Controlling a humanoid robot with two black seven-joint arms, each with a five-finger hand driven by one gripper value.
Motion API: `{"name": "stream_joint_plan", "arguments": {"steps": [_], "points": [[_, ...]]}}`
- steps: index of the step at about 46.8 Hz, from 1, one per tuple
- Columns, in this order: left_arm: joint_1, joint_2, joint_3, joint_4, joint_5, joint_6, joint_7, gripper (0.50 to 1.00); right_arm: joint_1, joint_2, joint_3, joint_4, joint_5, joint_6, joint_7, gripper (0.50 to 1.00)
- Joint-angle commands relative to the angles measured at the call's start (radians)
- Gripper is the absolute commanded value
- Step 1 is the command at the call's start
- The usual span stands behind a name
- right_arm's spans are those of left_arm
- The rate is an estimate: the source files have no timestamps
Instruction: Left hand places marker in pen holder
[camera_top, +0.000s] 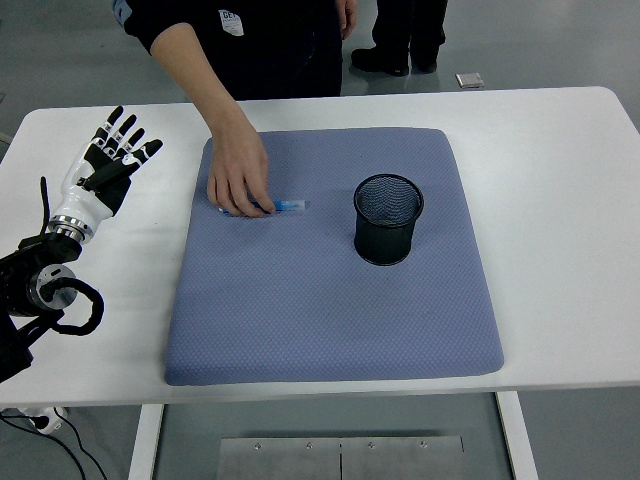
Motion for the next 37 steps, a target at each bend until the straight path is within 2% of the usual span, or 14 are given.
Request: {"name": "stream_joint_plan", "arguments": {"steps": [1, 37], "points": [[-0.002, 0.0, 0.0, 0.0, 0.0, 0.001, 0.001, 1.0, 0.0, 0.0, 0.0, 0.0, 0.0, 0.0, 0.0, 1.0], [0.005, -0.002, -0.002, 0.0, 0.003, -0.004, -0.001, 1.0, 0.0, 0.0, 0.0, 0.0, 0.0, 0.0, 0.0, 1.0]]}}
